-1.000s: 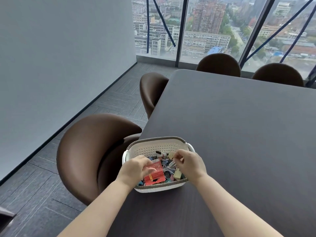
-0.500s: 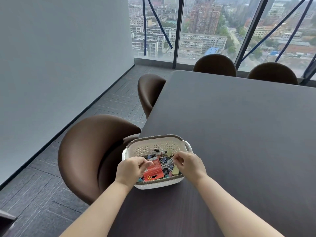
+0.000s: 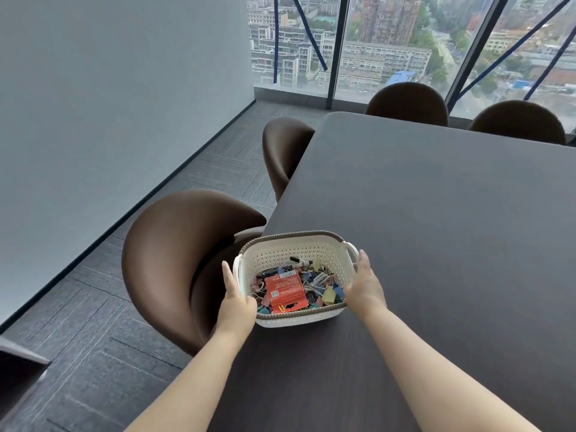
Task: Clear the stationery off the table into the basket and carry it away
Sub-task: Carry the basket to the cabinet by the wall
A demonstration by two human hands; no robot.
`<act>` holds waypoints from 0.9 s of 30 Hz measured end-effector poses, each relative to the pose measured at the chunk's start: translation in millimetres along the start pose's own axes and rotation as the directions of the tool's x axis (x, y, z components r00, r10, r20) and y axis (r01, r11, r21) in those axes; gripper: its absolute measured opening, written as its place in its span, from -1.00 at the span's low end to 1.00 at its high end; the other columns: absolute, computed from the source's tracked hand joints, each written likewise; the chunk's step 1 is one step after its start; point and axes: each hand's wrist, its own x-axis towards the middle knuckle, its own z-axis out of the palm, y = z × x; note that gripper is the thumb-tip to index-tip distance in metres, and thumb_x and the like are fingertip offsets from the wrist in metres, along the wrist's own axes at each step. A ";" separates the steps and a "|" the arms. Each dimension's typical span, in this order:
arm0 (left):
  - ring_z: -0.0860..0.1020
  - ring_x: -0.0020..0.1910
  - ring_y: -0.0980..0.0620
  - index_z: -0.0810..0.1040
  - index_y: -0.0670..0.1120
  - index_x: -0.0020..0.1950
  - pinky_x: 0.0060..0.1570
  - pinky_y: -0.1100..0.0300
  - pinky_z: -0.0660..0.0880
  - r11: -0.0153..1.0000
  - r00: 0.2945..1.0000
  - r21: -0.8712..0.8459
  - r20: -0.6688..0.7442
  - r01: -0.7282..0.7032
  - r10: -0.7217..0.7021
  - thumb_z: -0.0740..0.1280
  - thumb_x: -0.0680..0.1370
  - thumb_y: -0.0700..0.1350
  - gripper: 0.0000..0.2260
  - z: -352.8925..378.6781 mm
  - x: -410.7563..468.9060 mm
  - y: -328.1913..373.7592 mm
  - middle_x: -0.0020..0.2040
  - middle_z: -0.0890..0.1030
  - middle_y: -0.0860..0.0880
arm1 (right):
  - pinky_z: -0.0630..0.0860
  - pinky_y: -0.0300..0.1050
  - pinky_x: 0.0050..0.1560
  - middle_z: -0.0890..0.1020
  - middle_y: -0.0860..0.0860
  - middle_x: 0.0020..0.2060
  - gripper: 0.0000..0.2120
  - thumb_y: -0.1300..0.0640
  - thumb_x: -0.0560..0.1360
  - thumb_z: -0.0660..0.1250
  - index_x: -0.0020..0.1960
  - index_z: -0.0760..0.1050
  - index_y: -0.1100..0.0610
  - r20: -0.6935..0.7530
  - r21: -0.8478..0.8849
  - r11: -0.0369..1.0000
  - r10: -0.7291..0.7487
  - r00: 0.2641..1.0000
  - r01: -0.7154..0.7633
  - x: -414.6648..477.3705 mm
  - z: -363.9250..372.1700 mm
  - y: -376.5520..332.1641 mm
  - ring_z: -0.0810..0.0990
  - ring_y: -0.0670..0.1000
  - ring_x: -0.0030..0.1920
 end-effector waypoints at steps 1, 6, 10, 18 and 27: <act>0.44 -0.29 0.00 -0.28 0.04 0.50 -0.24 0.10 0.43 0.999 0.999 -0.036 -0.009 0.041 -0.042 0.11 0.53 -0.29 -0.28 0.4 -5.2 -1.8 -0.19 0.46 0.04 | 0.37 0.00 0.17 0.35 0.09 0.36 -0.36 0.36 0.49 0.11 0.48 -0.03 0.06 -0.003 0.010 1.000 -0.002 1.000 0.002 -3.9 0.7 1.2 0.42 0.14 0.24; 0.41 -0.08 -0.04 0.16 -0.14 0.36 -0.09 0.17 0.33 0.993 0.995 -0.088 -0.057 0.081 -0.086 0.11 0.51 -0.34 -0.57 -6.8 -47.9 -13.3 0.11 0.47 -0.15 | 0.38 -0.04 -0.16 0.52 0.15 -0.04 -0.61 0.30 0.50 0.11 0.30 0.17 0.13 0.054 0.013 0.999 -0.041 0.998 0.040 -32.0 0.4 11.3 0.49 0.17 -0.10; 0.43 -0.05 -0.04 0.25 -0.16 0.24 -0.17 0.19 0.40 0.987 0.984 -0.115 -0.126 0.113 -0.127 0.13 0.52 -0.36 -0.69 -18.9 -91.2 -34.4 0.11 0.46 -0.17 | 0.38 -0.04 -0.19 0.51 0.15 -0.09 -0.75 0.32 0.47 0.13 0.13 0.25 0.18 0.132 0.010 0.994 -0.110 0.985 0.110 -57.1 3.0 12.6 0.48 0.17 -0.13; 0.45 -0.32 0.06 0.25 -0.18 0.25 -0.44 0.25 0.35 0.969 0.895 -0.125 -0.372 0.213 -0.245 0.11 0.58 -0.26 -0.76 -84.2 -176.0 -79.6 -0.20 0.46 -0.05 | 0.39 -0.06 -0.23 0.52 0.08 -0.12 -0.85 0.17 0.58 0.06 0.12 0.32 0.16 0.285 0.092 0.933 -0.359 0.889 0.348 -115.7 49.7 -39.2 0.48 0.08 -0.16; 0.42 -0.23 0.25 0.20 -0.13 0.40 -0.37 0.33 0.40 0.962 0.737 -0.202 -0.619 0.184 -0.271 0.13 0.59 -0.25 -0.63 -221.6 -224.7 -149.7 -0.02 0.43 0.01 | 0.42 -0.07 -0.14 0.58 0.17 0.01 -0.71 0.16 0.58 0.08 0.29 0.31 0.17 0.375 0.158 0.796 -0.596 0.710 0.585 -196.4 146.7 -175.4 0.52 0.14 -0.08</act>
